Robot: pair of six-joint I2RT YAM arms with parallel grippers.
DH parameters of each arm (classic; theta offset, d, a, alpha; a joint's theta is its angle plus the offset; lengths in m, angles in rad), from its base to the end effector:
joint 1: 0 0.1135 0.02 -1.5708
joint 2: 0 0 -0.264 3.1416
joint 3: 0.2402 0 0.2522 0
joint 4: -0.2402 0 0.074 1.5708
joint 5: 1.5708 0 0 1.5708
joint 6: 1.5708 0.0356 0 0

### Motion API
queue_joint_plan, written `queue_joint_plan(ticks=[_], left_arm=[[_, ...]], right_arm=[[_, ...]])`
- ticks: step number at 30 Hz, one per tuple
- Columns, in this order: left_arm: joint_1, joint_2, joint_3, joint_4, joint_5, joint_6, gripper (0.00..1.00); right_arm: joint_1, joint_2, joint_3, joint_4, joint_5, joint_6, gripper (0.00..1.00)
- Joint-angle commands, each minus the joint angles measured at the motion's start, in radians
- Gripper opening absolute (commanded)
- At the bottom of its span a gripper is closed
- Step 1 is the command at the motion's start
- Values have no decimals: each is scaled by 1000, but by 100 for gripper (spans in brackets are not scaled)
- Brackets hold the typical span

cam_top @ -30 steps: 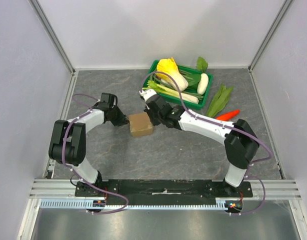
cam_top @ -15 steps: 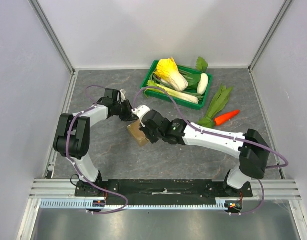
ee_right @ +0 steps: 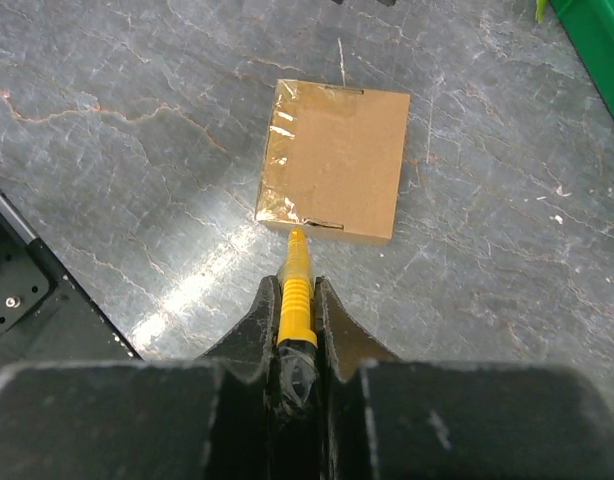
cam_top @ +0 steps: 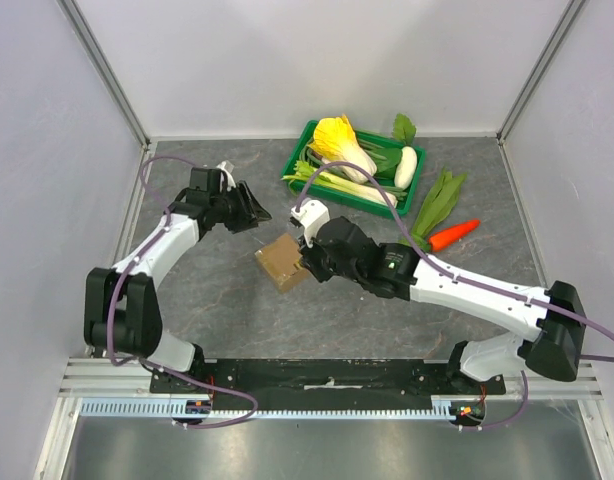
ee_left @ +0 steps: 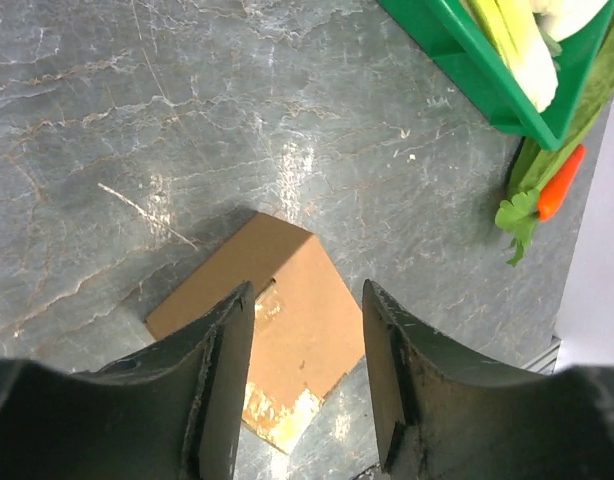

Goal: Unpack the express box

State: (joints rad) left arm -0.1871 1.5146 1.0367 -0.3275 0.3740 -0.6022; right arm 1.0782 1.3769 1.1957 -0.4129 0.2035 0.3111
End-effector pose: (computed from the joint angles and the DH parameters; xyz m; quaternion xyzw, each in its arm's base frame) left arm 0.3164 -0.0731 0.2404 -0.1199 0.9062 -0.3003 0.2724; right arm 0.1535 0.2707 0.3265 -0.2846 0.8325 0.2299 0.4160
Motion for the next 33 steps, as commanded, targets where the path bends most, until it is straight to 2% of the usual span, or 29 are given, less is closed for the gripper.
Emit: queue_joint_plan(ticks=[1,6,10,14,20,33], left_arm=[[0,-67,-53,-50,15,-2,54],[-9,-87,-145,-45,32,-2,54],[-18,-80,-161,-51,16,18,53],[-26,-77,-164,-62,-27,28,52],[-32,-19,-159,-70,-46,42,45],[-45,7,-156,-77,-64,62,42]], right_arm=[[3,2,-96,244,-7,14,0],[3,68,-122,390,7,13,0],[5,126,-104,463,7,22,0],[3,183,-81,484,13,19,0],[3,249,-58,513,11,26,0],[3,297,-33,505,17,46,0]])
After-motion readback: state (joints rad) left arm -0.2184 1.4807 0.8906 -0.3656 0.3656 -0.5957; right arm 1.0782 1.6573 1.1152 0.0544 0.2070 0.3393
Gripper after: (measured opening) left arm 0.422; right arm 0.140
